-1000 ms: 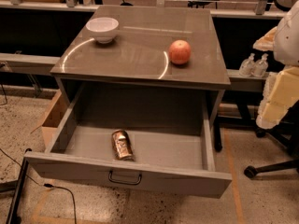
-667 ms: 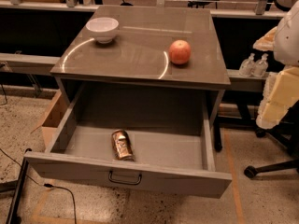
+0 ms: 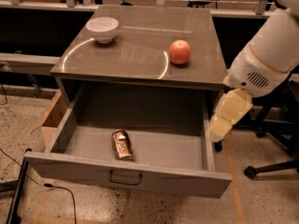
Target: Pick orange can from top drawer and place on counter
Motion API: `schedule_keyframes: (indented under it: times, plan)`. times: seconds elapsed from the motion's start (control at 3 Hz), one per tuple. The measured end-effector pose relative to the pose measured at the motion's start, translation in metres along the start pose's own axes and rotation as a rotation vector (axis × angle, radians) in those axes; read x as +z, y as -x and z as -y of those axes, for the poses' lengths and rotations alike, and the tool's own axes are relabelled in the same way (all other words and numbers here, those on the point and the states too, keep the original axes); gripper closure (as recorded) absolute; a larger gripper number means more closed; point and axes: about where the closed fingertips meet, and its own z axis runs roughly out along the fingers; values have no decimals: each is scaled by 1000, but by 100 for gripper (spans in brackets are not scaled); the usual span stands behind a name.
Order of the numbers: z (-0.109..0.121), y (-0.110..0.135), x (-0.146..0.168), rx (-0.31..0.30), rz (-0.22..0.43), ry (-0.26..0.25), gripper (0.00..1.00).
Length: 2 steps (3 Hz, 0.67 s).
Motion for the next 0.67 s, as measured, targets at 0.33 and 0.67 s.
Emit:
schedule_keyframes:
  times: [0.33,0.67]
  plan:
    - [-8,20,56,195,58,88,0]
    - [-6,25,61,299,74,85,0]
